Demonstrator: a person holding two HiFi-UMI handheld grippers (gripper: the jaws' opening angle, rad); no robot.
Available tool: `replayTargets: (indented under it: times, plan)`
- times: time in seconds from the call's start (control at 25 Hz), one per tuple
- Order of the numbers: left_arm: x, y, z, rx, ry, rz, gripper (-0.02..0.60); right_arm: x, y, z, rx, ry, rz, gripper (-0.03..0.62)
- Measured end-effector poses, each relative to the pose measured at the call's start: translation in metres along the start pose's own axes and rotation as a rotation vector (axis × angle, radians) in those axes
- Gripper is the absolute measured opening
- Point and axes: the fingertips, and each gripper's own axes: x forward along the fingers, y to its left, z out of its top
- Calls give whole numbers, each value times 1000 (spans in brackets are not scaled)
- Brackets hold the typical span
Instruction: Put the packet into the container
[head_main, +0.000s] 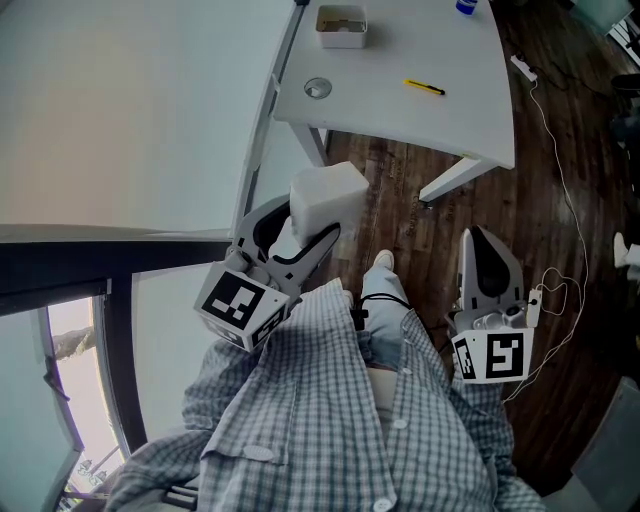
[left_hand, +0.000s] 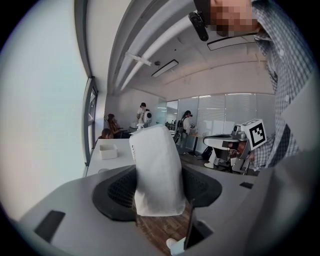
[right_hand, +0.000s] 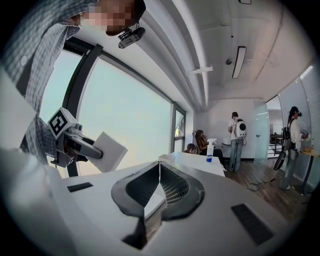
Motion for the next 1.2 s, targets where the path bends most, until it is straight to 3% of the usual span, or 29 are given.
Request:
replayTargets:
  times: [0.44,1.2]
  plan:
    - [33,3,24,4,9,60,268,42,-39,18,9,-30,90,15]
    - [76,11,50,20,-18,132,268,71,-89,28,-66,-59,134,15]
